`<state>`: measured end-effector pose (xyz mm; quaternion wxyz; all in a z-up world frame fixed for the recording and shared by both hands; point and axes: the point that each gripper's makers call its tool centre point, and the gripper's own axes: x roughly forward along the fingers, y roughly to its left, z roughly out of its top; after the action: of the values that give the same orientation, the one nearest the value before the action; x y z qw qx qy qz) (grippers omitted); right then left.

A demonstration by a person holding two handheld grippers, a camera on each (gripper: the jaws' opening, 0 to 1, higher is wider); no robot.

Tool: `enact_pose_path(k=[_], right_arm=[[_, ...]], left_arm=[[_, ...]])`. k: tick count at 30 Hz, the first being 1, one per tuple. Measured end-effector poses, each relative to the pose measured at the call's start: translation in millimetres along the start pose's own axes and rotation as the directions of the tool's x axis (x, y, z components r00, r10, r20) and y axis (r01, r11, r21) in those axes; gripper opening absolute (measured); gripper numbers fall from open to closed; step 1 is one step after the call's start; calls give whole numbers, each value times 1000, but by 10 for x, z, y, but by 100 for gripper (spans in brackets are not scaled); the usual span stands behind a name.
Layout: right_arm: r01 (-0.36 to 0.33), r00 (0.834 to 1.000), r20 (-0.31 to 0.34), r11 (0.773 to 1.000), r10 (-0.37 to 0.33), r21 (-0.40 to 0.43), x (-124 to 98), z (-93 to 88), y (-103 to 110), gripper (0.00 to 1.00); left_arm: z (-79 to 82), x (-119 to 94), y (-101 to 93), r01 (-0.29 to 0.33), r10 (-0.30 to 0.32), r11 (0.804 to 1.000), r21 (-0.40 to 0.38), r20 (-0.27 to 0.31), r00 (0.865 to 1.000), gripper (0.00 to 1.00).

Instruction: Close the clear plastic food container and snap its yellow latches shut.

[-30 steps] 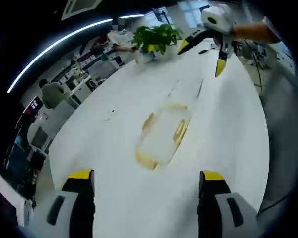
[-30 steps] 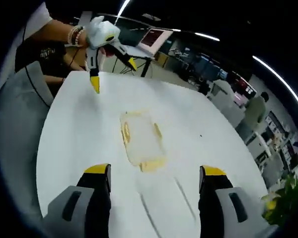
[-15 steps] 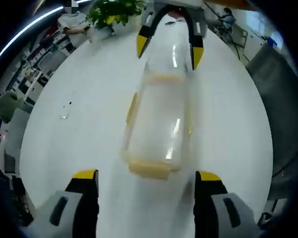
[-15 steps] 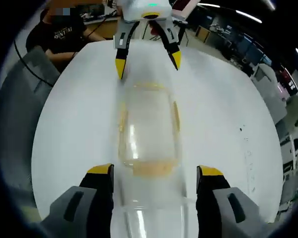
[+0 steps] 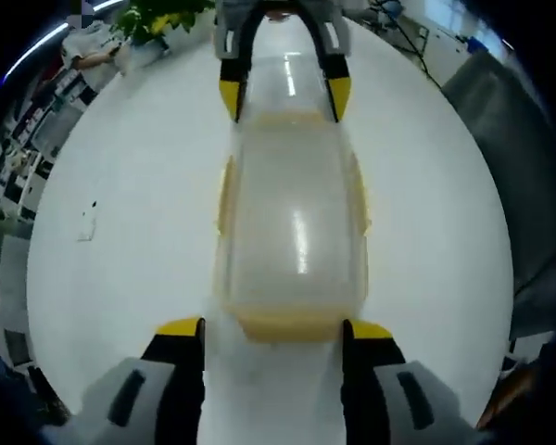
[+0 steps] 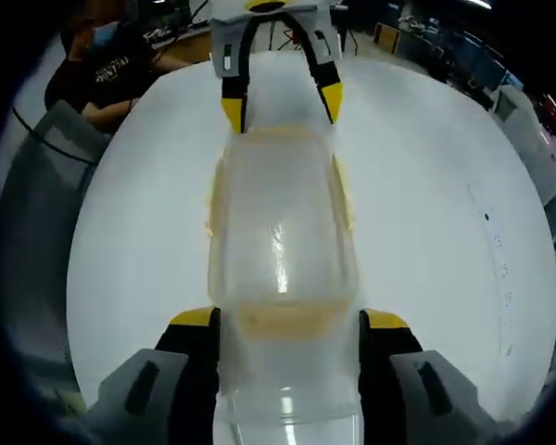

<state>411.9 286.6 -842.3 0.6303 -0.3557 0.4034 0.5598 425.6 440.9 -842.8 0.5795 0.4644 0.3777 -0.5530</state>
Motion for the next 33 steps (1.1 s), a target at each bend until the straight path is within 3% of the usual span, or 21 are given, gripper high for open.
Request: enact_pose_path(k=[2, 5, 6, 7, 10, 13, 20, 23, 26, 29, 33], right_arm=[[-7, 1000, 1, 1000, 7, -10, -5, 13, 7, 56], [-26, 1000, 0, 999, 26, -32, -5, 21, 33, 53], [-30, 1000, 0, 999, 30, -36, -4, 23, 38, 51], [-30, 1000, -9, 999, 30, -36, -4, 17, 50, 51], [-39, 998, -49, 994, 34, -98, 29, -47, 46, 42], [-33, 997, -70, 995, 26, -94, 65, -51, 71, 38], [-47, 997, -71, 994, 40, -100, 71, -54, 72, 39], [-35, 993, -115, 995, 24, -98, 89, -28, 93, 39], [-32, 992, -121, 995, 21, -93, 80, -27, 118, 38], [-24, 993, -121, 996, 13, -85, 67, -29, 159, 37], [-41, 992, -126, 996, 30, -83, 38, -3, 230, 37]], left_arm=[[-10, 41, -89, 42, -42, 999, 14, -2, 999, 49], [9, 8, -36, 43, -43, 999, -1, 12, 999, 49], [2, 8, -47, 52, -52, 999, -15, 11, 999, 44], [-22, 12, -125, 99, -98, 993, -72, 10, 995, 41], [-18, 7, -88, 91, -90, 995, -49, 24, 996, 37], [-14, 14, -88, 93, -92, 995, -47, 18, 996, 36], [-3, 40, -73, 86, -86, 994, -66, -7, 996, 35], [-9, 42, -69, 85, -86, 995, -61, -19, 996, 35], [-13, 36, -80, 79, -81, 994, -76, -17, 997, 35], [-12, 31, -100, 74, -75, 994, -82, -8, 997, 34], [-19, -14, -202, 86, -89, 995, -53, -44, 995, 34]])
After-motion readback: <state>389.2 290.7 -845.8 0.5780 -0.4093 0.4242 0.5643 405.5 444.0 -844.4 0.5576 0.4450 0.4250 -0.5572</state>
